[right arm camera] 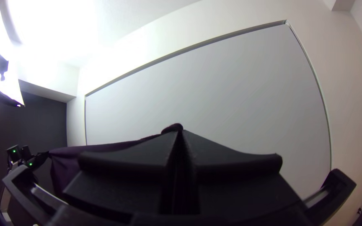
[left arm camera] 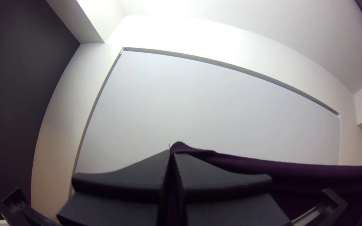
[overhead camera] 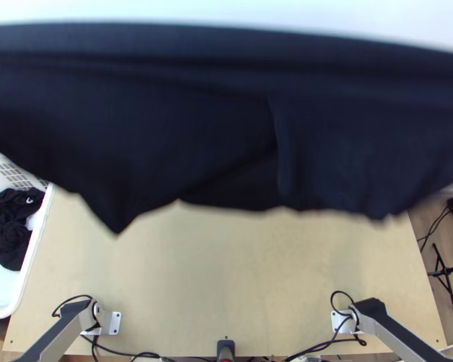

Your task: Fold the t-shirt

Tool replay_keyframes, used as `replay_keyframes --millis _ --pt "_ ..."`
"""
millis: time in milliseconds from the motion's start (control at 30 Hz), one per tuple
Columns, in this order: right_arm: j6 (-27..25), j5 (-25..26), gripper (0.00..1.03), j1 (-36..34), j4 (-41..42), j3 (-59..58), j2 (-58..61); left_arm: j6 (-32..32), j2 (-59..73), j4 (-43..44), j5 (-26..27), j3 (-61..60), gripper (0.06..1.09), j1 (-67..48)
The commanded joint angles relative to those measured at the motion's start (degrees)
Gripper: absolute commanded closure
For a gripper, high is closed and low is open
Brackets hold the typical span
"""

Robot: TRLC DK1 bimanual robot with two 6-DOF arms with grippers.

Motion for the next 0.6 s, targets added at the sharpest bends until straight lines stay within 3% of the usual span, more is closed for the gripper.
replay_keyframes --millis 0,133,233,433,567 --pt "-0.5 0.1 1.0 0.4 -6.3 -5.4 -10.0 -1.5 -8.5 -6.9 0.0 -3.6 1.05 -1.9" --pt "0.5 -0.1 1.0 1.1 -7.1 -11.4 -12.4 -2.4 -13.4 -11.5 0.4 -9.7 1.05 -3.8" --pt "5.0 -1.3 1.0 3.5 -8.6 -19.5 -14.5 -3.7 -17.2 -15.0 2.8 -17.0 1.05 -4.5" --pt "13.1 -4.0 1.0 8.4 -8.1 -49.2 -19.5 -6.0 -27.6 -23.6 11.3 -45.7 1.05 -6.3" --pt "14.3 -7.1 1.0 10.0 -2.0 -68.0 -20.4 -6.9 -30.7 -26.5 16.5 -62.0 1.05 -7.1"
